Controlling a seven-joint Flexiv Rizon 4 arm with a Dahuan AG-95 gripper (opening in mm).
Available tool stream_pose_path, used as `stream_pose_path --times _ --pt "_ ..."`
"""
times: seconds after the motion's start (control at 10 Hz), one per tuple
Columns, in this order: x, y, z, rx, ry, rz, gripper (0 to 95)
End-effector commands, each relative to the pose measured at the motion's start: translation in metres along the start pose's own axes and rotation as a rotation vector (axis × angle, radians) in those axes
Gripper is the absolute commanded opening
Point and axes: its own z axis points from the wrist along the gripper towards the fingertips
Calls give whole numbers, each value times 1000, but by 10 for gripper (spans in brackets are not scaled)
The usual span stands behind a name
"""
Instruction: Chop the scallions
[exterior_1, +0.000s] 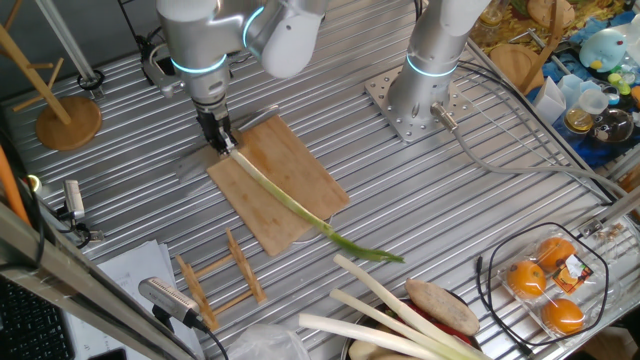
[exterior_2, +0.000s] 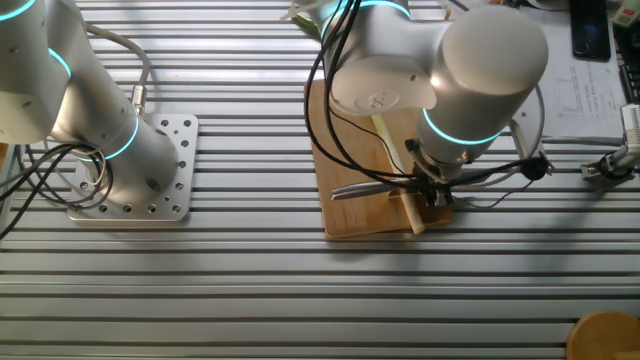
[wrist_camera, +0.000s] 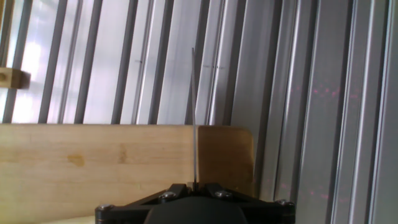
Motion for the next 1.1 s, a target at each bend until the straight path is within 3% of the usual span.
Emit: stream_pose_path --times 0.1,0.9,1.1 --pt "-1 1 2 9 24 -12 0" --pt "-1 1 1 10 27 -22 0" --pt "-1 1 1 3 71 -17 0"
